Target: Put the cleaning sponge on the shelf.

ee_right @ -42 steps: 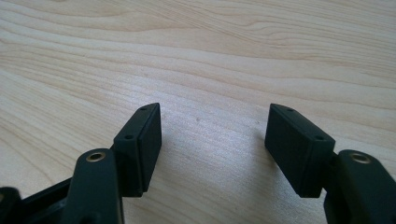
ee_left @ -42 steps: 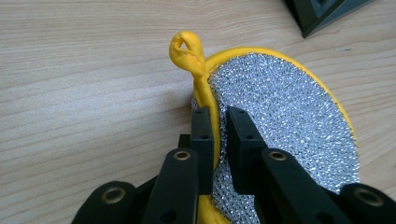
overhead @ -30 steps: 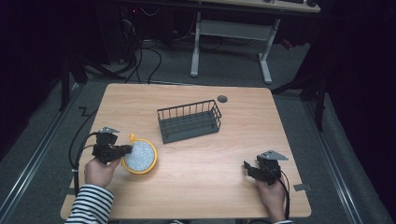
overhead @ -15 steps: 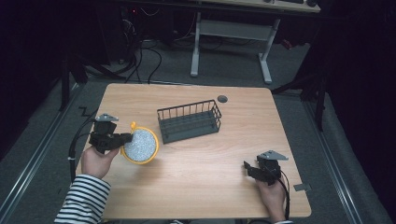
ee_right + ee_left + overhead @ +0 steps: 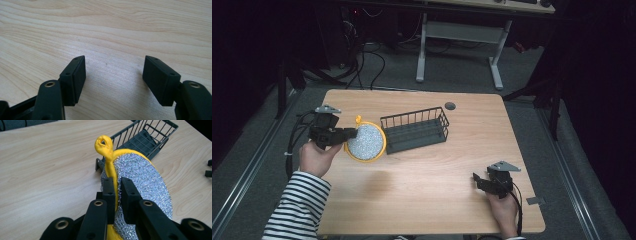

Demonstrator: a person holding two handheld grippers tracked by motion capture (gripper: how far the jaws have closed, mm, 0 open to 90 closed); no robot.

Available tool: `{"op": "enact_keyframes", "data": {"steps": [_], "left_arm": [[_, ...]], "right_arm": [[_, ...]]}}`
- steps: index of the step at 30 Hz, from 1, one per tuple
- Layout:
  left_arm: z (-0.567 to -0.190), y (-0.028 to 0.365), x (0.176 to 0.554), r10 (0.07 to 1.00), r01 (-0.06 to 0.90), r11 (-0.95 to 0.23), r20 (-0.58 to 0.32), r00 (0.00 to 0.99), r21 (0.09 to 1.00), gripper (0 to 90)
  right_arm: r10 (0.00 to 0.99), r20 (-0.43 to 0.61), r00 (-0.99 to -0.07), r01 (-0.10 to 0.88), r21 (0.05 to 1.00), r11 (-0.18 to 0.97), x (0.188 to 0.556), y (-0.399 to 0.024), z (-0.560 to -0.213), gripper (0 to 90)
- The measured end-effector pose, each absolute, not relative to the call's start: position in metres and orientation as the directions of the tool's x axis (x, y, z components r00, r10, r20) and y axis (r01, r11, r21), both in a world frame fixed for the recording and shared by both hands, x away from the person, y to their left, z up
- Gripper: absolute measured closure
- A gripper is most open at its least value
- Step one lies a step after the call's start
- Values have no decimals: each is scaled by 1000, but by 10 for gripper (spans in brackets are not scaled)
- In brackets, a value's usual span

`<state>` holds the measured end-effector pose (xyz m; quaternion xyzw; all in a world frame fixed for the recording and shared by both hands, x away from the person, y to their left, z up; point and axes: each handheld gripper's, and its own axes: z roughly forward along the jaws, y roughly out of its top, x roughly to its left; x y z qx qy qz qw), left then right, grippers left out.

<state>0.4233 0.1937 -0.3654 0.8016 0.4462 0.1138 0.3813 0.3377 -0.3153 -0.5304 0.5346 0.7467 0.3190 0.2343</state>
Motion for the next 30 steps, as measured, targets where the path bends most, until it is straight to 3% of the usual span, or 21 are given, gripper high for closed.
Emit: {"op": "enact_keyframes", "data": {"steps": [18,30], "left_arm": [[-316,150,462,760,585,-357,-138,635,728,830],[-315,118,496,759,583,-381,-118,640,717,830]], "right_arm": [[948,6,-317,650,729,213,338,-317,-530,341],[948,16,-319,653,729,207,338,-317,-530,334]]}}
